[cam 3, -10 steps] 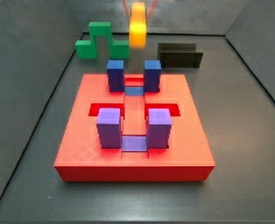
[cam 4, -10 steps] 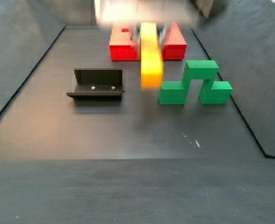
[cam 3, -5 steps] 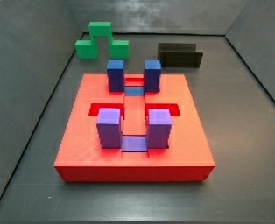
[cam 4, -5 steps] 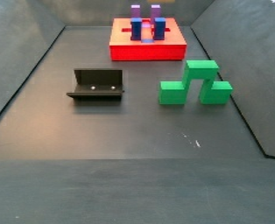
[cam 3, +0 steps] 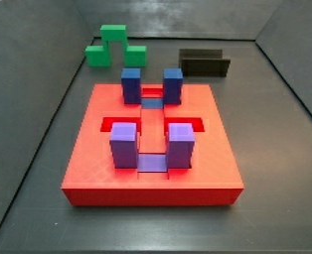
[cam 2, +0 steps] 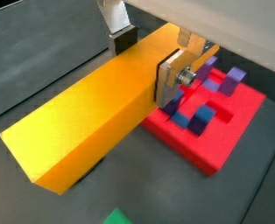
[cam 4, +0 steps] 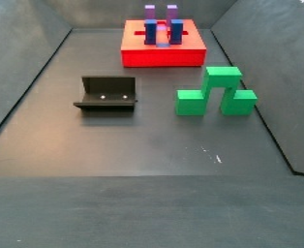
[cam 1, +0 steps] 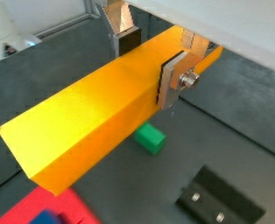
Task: Pick up the yellow object. Move up. Move to above the board. Insert the yellow object.
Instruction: Move to above the board, then insert the yellow object.
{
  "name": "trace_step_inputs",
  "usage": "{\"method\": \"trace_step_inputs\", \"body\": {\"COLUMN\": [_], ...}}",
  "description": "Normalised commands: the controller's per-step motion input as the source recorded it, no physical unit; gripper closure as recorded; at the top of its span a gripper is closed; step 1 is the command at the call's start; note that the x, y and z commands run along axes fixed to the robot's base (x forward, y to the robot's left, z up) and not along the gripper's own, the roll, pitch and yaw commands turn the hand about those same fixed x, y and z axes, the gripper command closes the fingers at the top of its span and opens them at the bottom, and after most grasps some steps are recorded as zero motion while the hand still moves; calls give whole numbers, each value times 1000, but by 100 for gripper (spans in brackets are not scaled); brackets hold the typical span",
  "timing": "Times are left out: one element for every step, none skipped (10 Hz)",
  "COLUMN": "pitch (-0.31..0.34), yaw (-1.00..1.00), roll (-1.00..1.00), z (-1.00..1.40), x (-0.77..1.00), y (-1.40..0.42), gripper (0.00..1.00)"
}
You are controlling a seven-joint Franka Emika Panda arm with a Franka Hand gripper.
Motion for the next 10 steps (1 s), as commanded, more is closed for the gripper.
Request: {"method": "trace_step_inputs", "body": {"pitch": [93,88,86,96,118,145,148,0,0,0], "yaw": [-4,-5,5,4,7,2,6,0,-17,0], "roll": [5,11,9,-12,5,21,20,0,16,144], "z": [230,242,244,250,259,108,57,-23,-549,-980], "x": [-47,-38,-34,-1,32,65,81,11,263,480], "y": [-1400,-1400,-1400,-1400,-1400,-514,-265,-11,-109,-71], "gripper": [100,100,100,100,100,100,100,100,100,100]}}
